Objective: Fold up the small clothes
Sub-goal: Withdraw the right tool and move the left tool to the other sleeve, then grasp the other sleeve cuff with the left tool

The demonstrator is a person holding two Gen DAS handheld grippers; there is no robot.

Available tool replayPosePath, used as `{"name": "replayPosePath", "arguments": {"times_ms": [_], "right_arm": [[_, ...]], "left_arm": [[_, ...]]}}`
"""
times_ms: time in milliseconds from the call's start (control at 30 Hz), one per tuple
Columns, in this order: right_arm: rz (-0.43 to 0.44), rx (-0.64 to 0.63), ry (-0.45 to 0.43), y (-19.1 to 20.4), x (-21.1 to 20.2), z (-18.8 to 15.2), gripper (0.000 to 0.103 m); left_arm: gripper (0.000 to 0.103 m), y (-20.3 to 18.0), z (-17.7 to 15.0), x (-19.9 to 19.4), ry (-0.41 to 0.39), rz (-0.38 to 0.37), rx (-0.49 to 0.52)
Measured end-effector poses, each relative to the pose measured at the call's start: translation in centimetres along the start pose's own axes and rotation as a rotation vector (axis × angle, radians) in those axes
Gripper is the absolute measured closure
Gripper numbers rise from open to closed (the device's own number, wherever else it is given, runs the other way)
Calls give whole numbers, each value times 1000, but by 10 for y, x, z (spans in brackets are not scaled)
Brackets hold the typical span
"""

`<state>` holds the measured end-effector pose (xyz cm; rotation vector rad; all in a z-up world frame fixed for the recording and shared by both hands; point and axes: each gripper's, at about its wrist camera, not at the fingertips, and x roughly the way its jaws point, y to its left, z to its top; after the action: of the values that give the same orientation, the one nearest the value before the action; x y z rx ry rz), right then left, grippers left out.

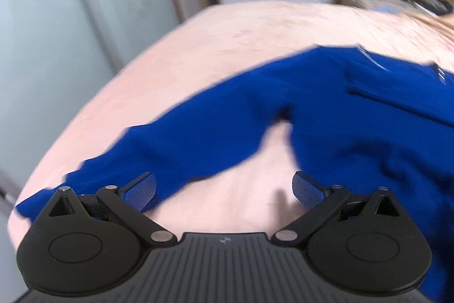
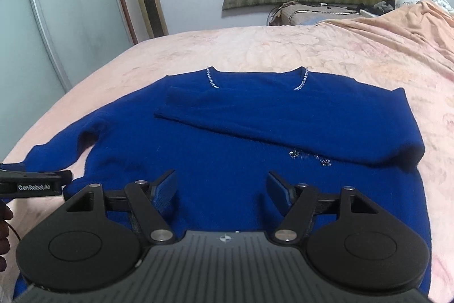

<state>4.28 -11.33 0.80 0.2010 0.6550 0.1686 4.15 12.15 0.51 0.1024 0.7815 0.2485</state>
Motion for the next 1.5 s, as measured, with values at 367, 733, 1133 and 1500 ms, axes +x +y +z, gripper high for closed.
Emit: {"name": "replayPosePath", "arguments": {"times_ms": [367, 733, 1133, 1500], "right_arm": [[57, 1, -4, 5, -3, -3, 28], [57, 16, -2, 5, -4, -8, 26], [49, 18, 5, 4, 0, -9, 24], [18, 44, -12, -9, -1, -9, 23]], "left_arm": [[0, 154, -42, 5, 91, 17, -551], [1, 246, -93, 16, -43, -256, -1128], [93, 265, -81, 51, -57, -288, -1252], [97, 267, 6, 6, -265, 191, -910]]}}
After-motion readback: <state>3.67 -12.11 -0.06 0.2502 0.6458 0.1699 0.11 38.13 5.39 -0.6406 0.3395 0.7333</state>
